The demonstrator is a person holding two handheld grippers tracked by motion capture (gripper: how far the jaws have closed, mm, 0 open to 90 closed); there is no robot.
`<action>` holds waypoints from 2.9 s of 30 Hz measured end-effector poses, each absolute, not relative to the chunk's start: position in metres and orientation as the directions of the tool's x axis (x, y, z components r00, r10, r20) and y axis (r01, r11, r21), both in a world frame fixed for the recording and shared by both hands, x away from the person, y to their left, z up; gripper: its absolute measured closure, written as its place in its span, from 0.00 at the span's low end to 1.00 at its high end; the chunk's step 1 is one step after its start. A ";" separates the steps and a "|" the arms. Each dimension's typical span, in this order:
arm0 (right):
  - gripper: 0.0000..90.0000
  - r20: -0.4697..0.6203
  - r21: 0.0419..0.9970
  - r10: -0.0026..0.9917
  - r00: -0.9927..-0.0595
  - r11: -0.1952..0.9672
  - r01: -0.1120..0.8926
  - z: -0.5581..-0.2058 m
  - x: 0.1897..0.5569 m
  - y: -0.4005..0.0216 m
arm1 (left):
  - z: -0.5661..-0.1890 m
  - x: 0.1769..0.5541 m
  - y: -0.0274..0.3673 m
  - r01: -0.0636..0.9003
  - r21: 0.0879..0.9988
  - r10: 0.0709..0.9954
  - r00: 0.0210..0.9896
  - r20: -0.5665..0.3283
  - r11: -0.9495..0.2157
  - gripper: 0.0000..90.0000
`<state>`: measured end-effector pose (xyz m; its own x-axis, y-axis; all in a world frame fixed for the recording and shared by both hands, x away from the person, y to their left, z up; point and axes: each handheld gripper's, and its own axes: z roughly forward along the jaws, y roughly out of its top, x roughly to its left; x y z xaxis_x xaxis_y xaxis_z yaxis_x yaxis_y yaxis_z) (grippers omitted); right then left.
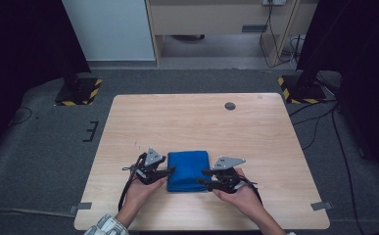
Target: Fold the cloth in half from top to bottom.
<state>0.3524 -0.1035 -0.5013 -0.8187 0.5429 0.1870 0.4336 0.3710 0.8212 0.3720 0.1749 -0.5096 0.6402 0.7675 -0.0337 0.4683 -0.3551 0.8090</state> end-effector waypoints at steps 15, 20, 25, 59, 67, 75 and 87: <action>0.67 0.118 0.804 0.550 -0.827 0.436 0.405 -0.516 0.355 -0.073 | -0.510 0.373 0.173 0.467 0.805 0.764 0.645 -0.027 -0.365 0.46; 0.93 0.107 0.811 0.544 -0.832 0.436 0.389 -0.516 0.357 -0.072 | -0.510 0.373 0.173 0.466 0.806 0.763 0.646 -0.028 -0.366 0.46; 0.98 0.115 0.812 0.504 -0.856 0.448 0.373 -0.511 0.349 -0.072 | -0.509 0.372 0.174 0.465 0.804 0.765 0.644 -0.019 -0.371 0.46; 0.31 0.051 0.806 0.632 -0.773 0.431 0.406 -0.513 0.365 -0.097 | -0.508 0.378 0.184 0.477 0.801 0.781 0.624 -0.018 -0.363 0.20; 0.16 0.063 0.825 0.691 -0.720 0.370 0.427 -0.504 0.376 -0.119 | -0.504 0.383 0.196 0.489 0.810 0.807 0.589 -0.033 -0.324 0.10; 0.11 0.078 0.836 0.717 -0.693 0.332 0.437 -0.499 0.384 -0.140 | -0.506 0.388 0.211 0.517 0.803 0.827 0.560 -0.057 -0.295 0.09; 0.10 0.079 0.827 0.751 -0.655 0.318 0.464 -0.500 0.390 -0.166 | -0.507 0.390 0.219 0.524 0.786 0.831 0.556 -0.024 -0.328 0.09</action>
<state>0.3905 -0.1656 -0.4995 -0.6553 0.7513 0.0790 0.4640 0.3177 0.8269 0.3903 0.2191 -0.5069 0.5563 0.8306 -0.0235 0.5236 -0.3284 0.7861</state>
